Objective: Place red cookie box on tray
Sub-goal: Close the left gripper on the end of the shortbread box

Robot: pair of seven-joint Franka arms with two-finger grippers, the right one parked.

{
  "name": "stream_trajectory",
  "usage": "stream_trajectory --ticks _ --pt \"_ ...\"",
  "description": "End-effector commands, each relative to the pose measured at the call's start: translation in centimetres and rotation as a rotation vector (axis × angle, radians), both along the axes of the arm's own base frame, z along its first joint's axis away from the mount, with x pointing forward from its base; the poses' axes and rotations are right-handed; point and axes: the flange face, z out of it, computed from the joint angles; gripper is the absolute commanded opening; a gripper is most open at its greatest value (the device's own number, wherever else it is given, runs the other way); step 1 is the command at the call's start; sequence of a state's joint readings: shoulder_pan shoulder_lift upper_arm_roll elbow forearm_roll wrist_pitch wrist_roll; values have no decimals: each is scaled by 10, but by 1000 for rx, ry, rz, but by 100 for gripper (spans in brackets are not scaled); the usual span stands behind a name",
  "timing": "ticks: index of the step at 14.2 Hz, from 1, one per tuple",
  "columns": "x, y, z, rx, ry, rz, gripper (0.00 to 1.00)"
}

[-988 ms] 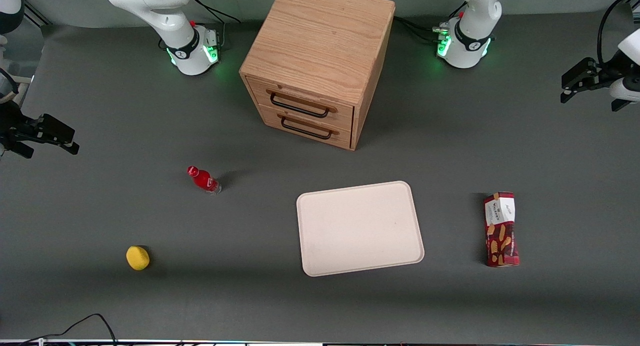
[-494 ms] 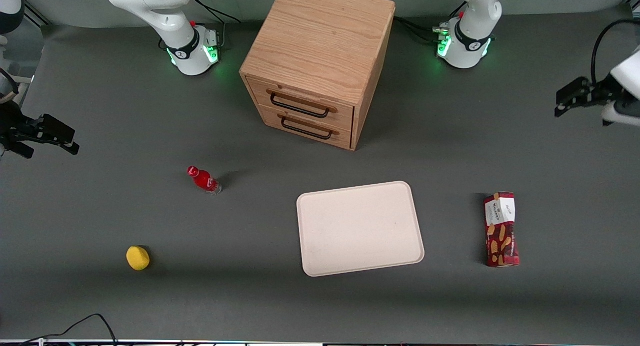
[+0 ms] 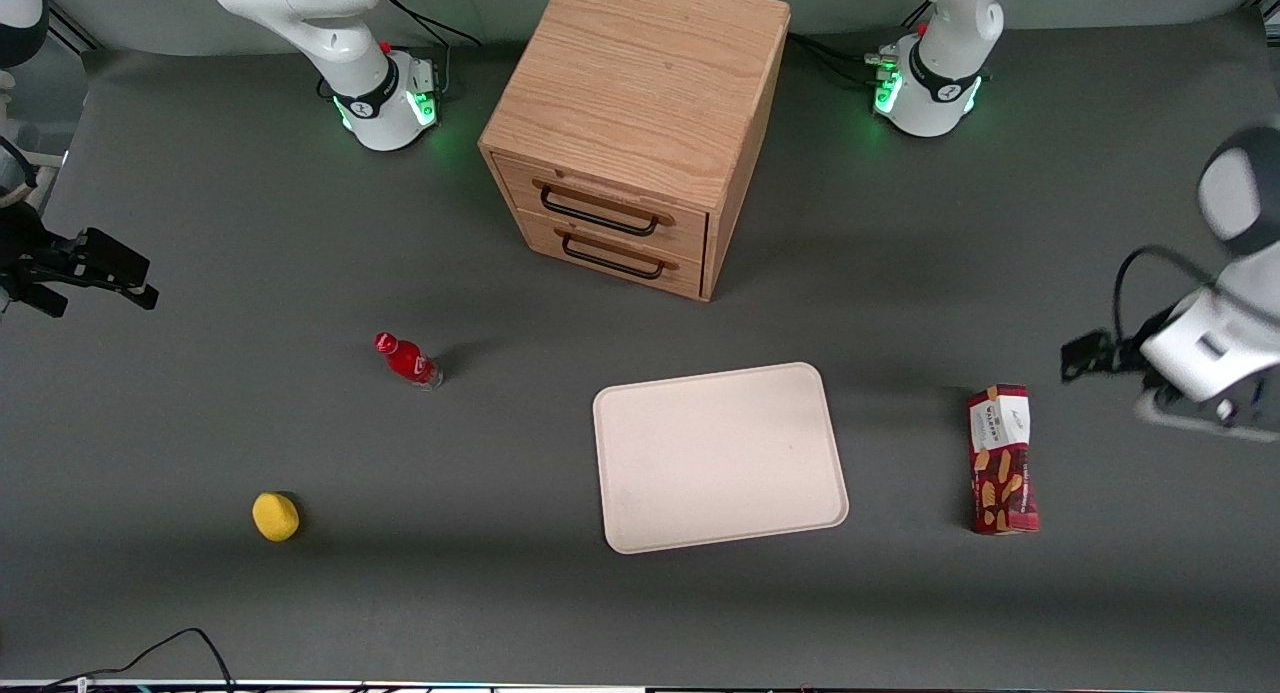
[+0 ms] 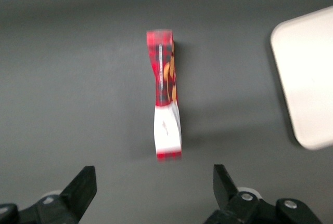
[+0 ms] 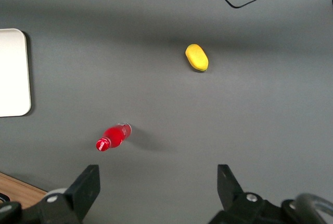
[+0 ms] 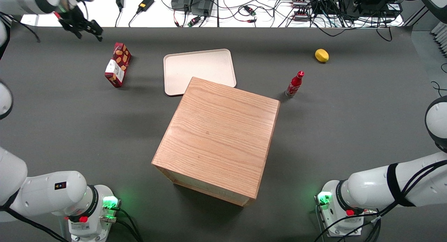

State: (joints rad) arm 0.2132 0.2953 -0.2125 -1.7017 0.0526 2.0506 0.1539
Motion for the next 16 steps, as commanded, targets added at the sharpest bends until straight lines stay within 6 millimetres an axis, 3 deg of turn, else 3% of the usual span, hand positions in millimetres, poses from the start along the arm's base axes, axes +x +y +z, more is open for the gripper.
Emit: stream_trajectory --ticks 1,6,9,12,16 --pt "29 -5 -44 4 -36 53 100" --pt "52 -9 -157 -21 -90 59 100" --pt "51 -10 -190 3 -82 27 100" --pt "50 -9 -194 6 -65 27 0" --pt "52 -16 -183 6 -77 54 0"
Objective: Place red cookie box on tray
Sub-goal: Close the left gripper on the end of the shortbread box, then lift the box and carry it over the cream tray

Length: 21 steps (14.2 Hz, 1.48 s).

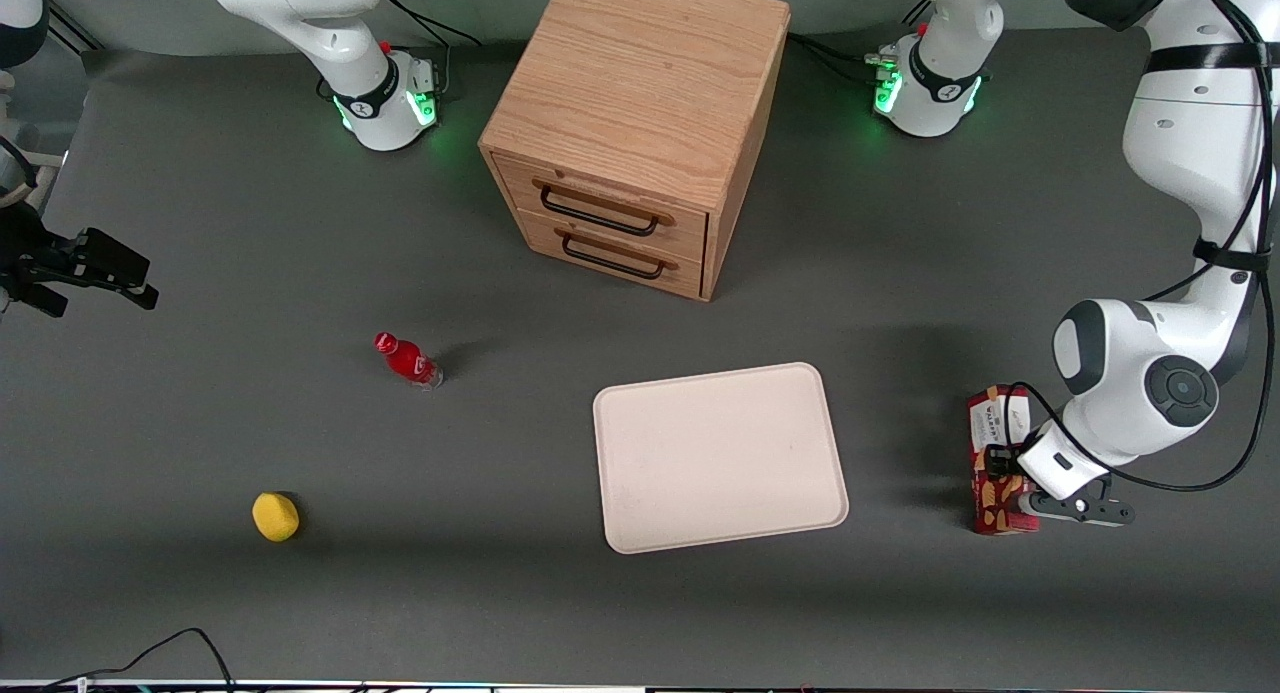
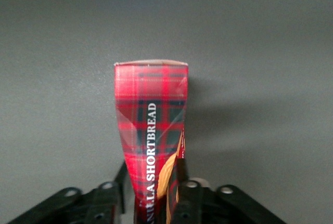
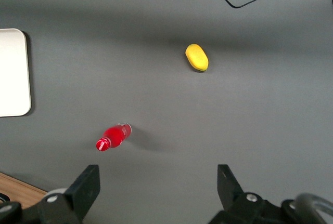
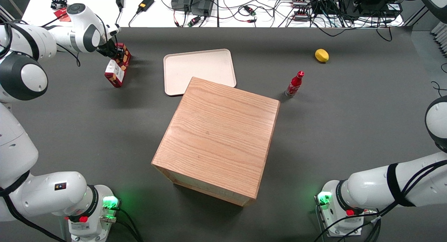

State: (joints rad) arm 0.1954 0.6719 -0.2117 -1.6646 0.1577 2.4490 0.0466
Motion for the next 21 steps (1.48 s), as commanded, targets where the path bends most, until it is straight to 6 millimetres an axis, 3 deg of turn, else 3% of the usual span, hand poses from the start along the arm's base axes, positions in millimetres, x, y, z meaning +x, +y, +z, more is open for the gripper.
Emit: stream_trajectory --ticks 1,3,5,7,10,12,15,16,21 --pt "5 -8 25 23 -20 21 0" --pt "7 -12 66 36 1 47 0" --pt "9 -38 120 50 57 71 0" --pt "7 -79 160 63 98 141 0" --pt "-7 -164 190 69 126 243 0" --pt "-19 -216 184 67 130 288 0" --pt "-29 -287 128 71 124 340 0" --pt "-27 -299 110 54 103 363 0" --pt "-15 -306 40 42 49 367 0"
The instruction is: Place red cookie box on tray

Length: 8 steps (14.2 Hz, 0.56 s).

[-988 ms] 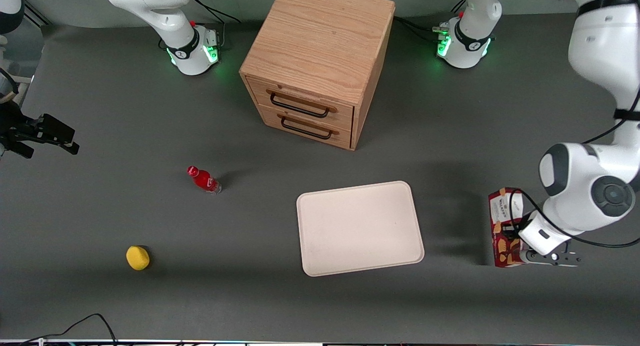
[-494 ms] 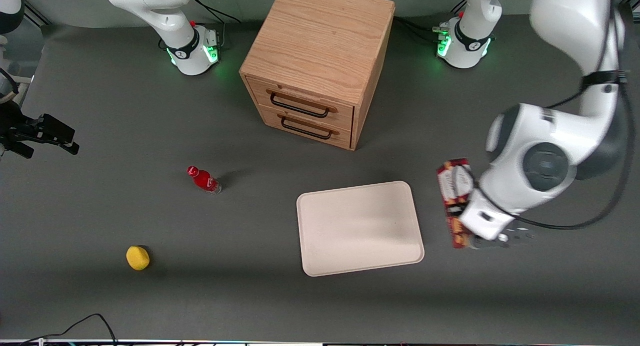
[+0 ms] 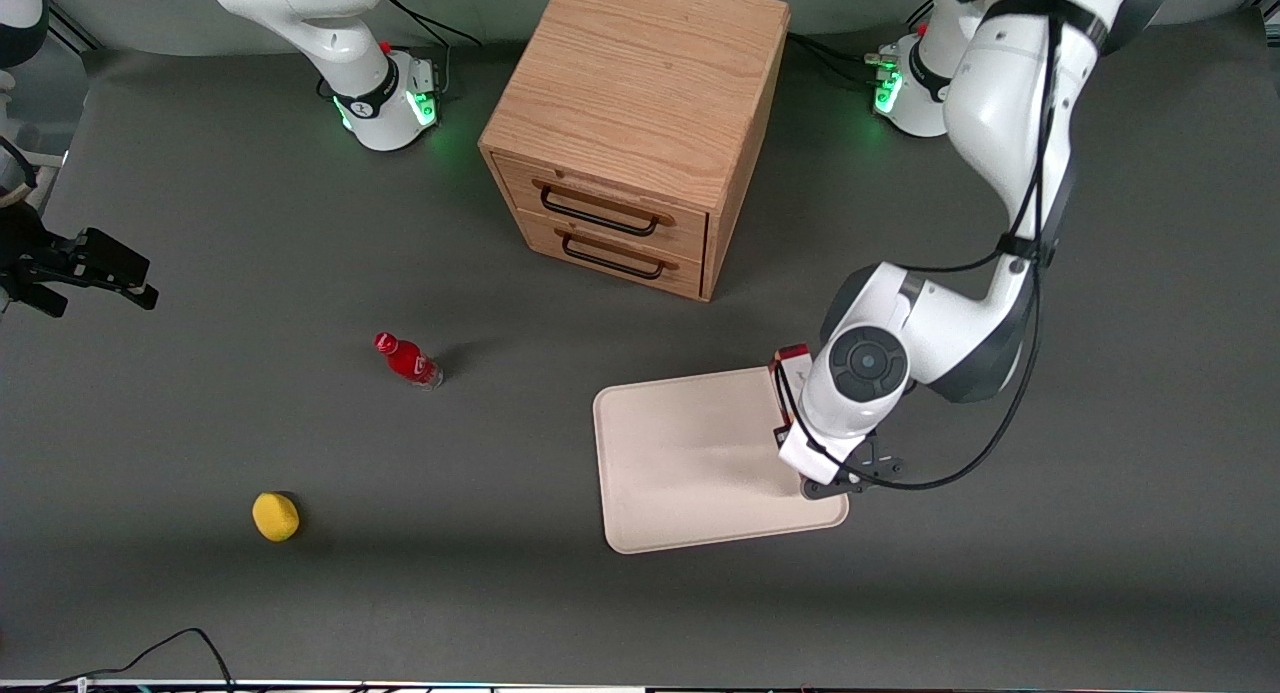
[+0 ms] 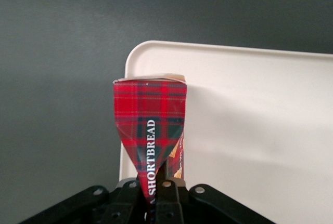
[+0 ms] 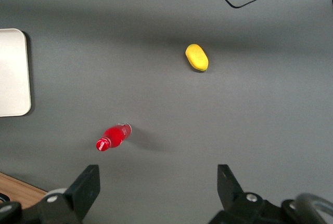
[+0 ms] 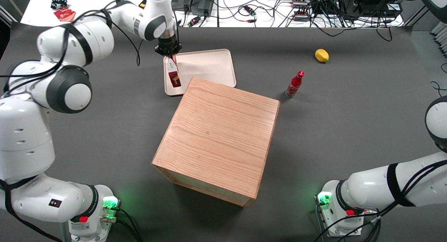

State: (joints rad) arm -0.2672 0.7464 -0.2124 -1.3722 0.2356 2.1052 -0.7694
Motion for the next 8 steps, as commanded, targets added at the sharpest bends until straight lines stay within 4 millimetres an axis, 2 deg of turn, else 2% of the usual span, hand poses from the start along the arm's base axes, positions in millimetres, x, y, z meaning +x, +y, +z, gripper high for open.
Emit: stream_trajectory --ticks 1,5,6,7,8 --pt "13 1 -16 5 -54 5 0" --pt "17 6 -28 1 -60 -3 0" --pt "17 7 -28 11 -65 -13 35" --pt "17 7 -28 25 -71 -26 99" --pt "18 7 -27 34 -78 -29 100"
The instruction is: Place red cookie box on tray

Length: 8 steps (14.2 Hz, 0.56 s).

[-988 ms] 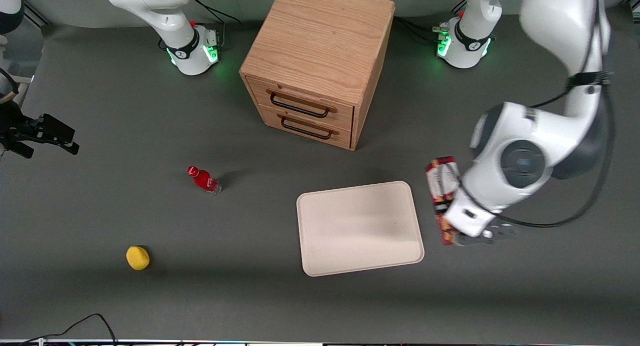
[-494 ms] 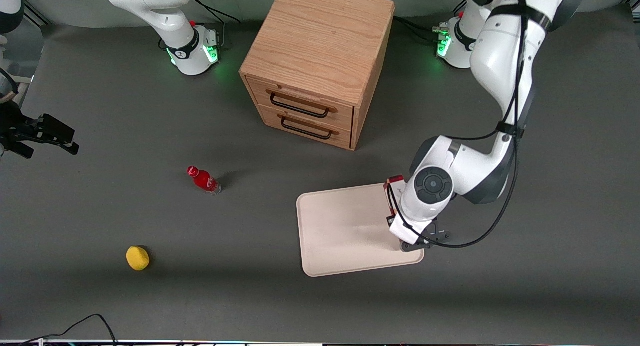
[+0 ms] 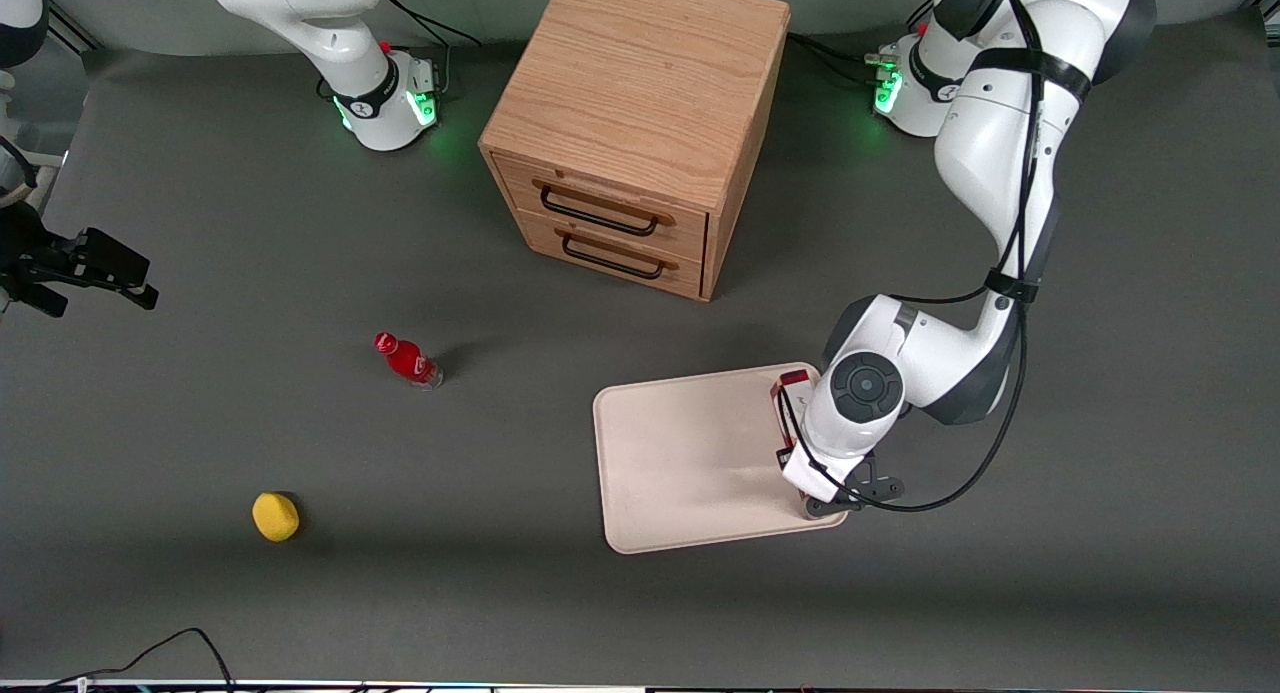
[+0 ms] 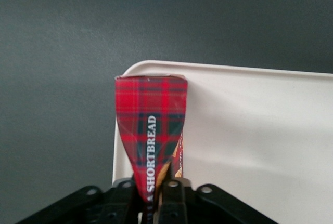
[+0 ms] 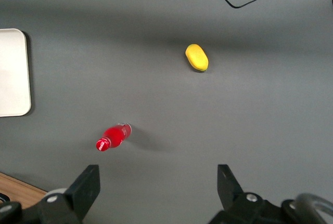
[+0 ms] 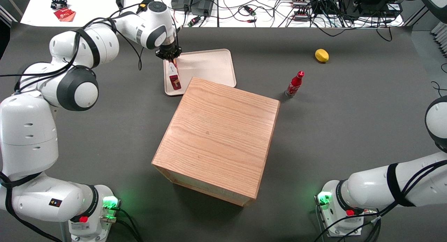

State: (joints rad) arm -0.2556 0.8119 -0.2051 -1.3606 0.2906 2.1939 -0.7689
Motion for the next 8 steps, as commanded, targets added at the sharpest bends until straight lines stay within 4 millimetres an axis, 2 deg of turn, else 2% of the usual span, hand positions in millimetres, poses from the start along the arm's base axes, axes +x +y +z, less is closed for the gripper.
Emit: stream_trajectory --ticks 1,3,5,7,8 --pt "7 1 15 23 -39 -8 100" --pt "9 18 37 54 -16 7 100" --pt "4 42 85 103 55 -111 100" --pt "4 97 145 73 77 -159 100" --pt "-2 117 169 62 98 -214 100"
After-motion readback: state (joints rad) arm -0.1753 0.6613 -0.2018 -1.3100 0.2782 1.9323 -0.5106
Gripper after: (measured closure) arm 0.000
